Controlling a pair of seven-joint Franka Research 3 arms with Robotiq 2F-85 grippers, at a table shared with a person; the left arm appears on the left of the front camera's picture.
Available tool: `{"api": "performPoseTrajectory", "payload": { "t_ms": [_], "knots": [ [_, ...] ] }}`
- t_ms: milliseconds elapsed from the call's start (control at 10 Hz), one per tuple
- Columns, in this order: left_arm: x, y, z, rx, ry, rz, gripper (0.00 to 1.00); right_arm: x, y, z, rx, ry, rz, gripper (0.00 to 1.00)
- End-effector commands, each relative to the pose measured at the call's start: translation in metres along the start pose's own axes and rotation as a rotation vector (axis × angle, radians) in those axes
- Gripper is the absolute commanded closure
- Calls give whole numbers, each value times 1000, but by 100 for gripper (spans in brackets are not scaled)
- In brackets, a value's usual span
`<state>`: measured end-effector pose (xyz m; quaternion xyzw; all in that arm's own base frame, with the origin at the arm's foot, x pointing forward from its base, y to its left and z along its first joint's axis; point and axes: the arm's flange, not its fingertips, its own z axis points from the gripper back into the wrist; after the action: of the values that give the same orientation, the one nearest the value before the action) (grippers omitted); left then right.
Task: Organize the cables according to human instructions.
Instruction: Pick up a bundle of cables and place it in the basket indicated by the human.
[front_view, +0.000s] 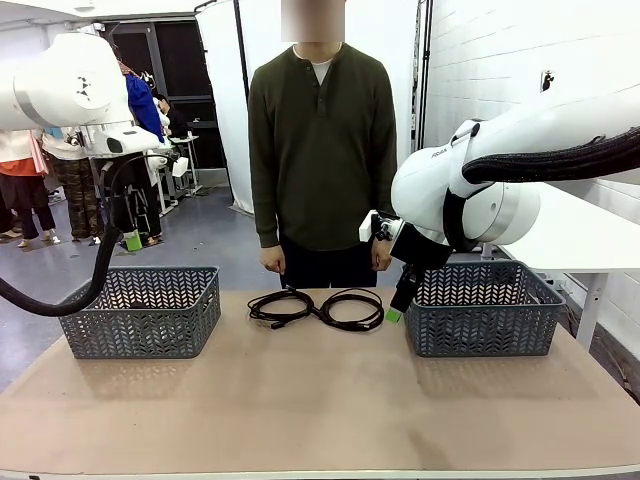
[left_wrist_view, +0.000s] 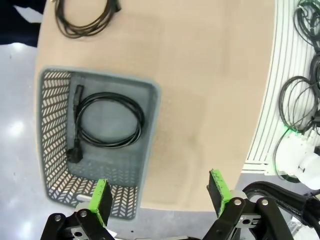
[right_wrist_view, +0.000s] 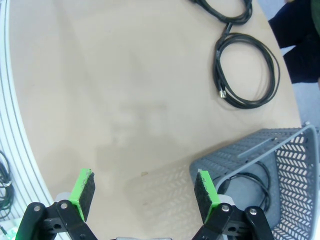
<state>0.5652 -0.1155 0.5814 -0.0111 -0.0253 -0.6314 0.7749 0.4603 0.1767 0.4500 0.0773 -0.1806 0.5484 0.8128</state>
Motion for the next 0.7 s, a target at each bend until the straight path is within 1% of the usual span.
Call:
{"api": "performPoseTrajectory", "payload": {
  "t_ms": [0,100,200,500,600],
  "knots": [
    [1,-8,-11,-11,-50,-61,0,1,0,0,-5,4,-6,0],
    [0,-1,-14,21,-21,-79,0,1,0,0,-5,4,-6,0],
    [4,-4,-4,-11,-12,-24,0,1,0,0,-5,4,-6,0],
    [4,-4,-4,-11,-12,-24,0,1,0,0,-5,4,-6,0],
    [5,-3,-8,-10,-13,-41,0,1,0,0,-5,4,-6,0]
  ]
}}
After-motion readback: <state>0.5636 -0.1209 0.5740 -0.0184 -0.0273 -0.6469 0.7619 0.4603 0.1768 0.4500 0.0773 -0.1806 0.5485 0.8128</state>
